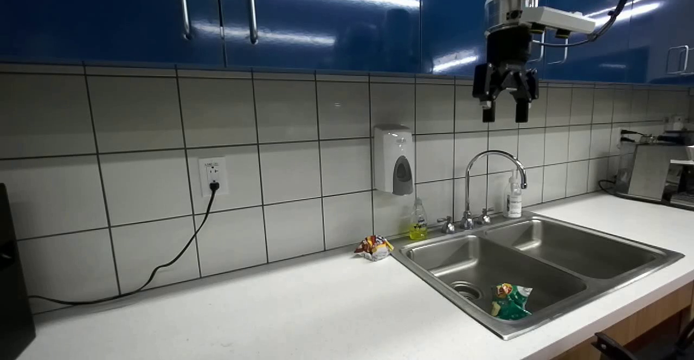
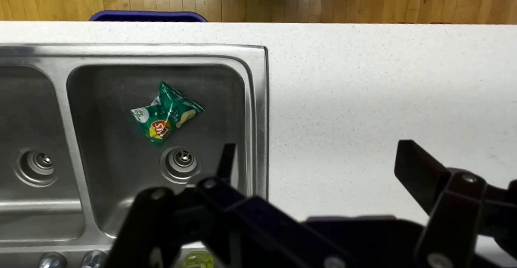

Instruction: Remove the green packet from the sink.

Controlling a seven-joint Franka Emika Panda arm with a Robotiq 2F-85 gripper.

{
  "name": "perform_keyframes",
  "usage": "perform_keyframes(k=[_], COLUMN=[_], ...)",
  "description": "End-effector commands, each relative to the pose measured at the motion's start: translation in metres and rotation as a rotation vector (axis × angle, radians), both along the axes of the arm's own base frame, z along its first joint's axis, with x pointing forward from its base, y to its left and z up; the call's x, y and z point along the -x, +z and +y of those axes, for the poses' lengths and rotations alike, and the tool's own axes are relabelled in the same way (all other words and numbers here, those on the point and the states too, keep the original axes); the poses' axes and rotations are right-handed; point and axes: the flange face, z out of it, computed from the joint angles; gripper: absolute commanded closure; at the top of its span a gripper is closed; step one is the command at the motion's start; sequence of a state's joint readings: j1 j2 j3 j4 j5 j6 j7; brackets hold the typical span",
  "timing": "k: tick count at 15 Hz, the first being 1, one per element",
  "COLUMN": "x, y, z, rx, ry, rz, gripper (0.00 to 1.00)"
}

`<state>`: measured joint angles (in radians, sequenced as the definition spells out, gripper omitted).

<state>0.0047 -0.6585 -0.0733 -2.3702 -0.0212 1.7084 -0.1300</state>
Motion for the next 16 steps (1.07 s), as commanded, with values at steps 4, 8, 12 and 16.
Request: perform_keyframes(k=[4,8,12,16], x=[0.014,0.016,0.017,0.007], y=[-0.035,-0.064,-0.088,-0.115], z=[-0.040,-0.071,-0.096,-0.119], rx=[0.028,0.027,0.030,0.025], ry=[-0.203,-0.304,-0.371,-0.405], rz=[-0.004,0.014,0.020,0.012], gripper=[0.00,0.00,0.00,0.00])
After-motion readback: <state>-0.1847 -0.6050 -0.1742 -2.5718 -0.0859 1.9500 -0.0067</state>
